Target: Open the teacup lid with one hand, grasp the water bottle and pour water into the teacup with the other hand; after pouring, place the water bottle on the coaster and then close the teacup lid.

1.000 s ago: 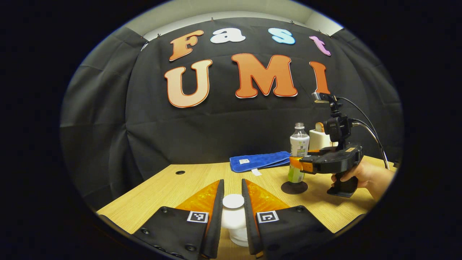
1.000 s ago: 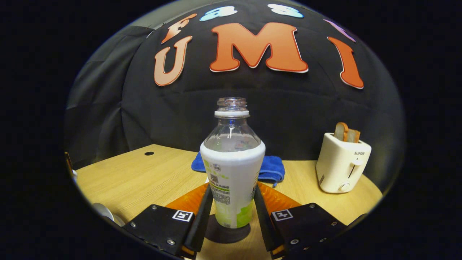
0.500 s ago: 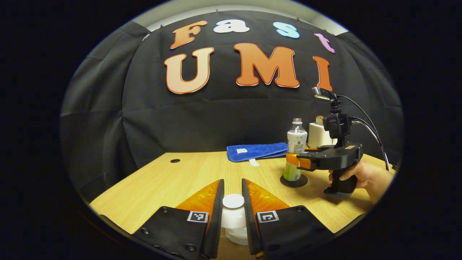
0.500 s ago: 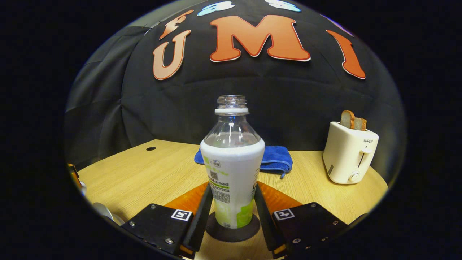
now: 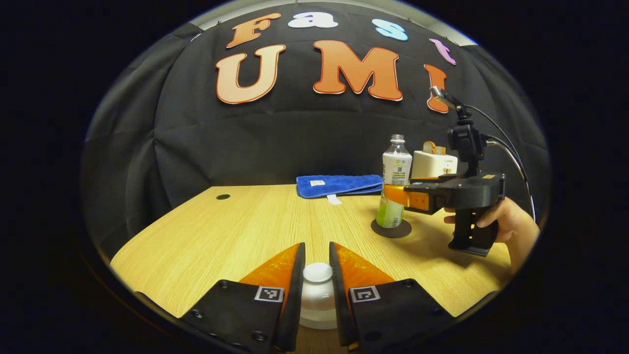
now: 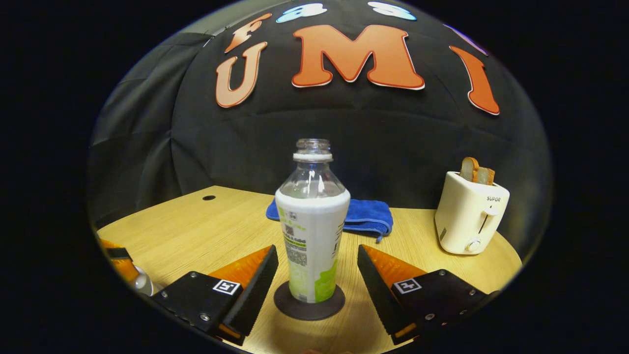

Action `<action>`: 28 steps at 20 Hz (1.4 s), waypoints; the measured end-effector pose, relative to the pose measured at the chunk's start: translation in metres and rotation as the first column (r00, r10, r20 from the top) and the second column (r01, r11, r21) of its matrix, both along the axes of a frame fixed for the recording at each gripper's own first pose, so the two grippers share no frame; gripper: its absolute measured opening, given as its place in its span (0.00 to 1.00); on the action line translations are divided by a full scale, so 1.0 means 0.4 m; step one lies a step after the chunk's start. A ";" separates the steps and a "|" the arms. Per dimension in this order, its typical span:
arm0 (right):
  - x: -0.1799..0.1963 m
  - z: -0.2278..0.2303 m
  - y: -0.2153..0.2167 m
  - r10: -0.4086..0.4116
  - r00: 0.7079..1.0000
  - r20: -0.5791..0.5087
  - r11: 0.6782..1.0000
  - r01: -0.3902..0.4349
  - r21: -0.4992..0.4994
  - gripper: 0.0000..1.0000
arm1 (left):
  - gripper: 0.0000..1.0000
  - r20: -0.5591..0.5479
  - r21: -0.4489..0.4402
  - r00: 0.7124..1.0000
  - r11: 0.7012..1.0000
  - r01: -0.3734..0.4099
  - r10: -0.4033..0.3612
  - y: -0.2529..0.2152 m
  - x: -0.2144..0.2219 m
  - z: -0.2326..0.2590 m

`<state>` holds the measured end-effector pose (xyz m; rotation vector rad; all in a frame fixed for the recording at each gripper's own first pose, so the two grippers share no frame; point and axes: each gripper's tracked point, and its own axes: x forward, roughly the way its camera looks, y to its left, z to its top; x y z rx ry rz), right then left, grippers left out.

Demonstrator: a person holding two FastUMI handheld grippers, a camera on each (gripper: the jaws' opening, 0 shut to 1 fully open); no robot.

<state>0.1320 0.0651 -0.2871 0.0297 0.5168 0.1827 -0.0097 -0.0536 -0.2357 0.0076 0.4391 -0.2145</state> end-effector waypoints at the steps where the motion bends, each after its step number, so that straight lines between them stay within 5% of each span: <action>1: -0.007 0.013 -0.005 0.007 1.000 0.013 1.000 -0.006 -0.003 0.98 | 0.32 -0.004 0.005 1.000 1.000 0.003 -0.003 -0.004 -0.005 -0.007; 13: -0.073 0.139 -0.084 -0.028 0.994 0.110 1.000 0.028 0.001 0.97 | 0.35 0.083 0.056 0.996 0.998 0.027 -0.032 -0.025 -0.021 0.034; 20: -0.133 0.247 -0.147 -0.085 0.979 0.187 0.996 0.081 0.026 0.97 | 0.70 0.139 -0.016 0.990 1.000 0.020 -0.018 -0.043 -0.007 0.121; 21: -0.145 0.262 -0.154 -0.091 0.976 0.196 0.996 0.087 0.033 0.97 | 0.82 0.144 -0.036 0.990 0.999 0.015 -0.010 -0.043 -0.001 0.138; 28: -0.221 0.358 -0.163 -0.103 0.961 0.255 0.994 0.094 0.049 0.97 | 0.96 0.207 -0.096 0.978 0.995 0.022 -0.001 -0.063 0.034 0.293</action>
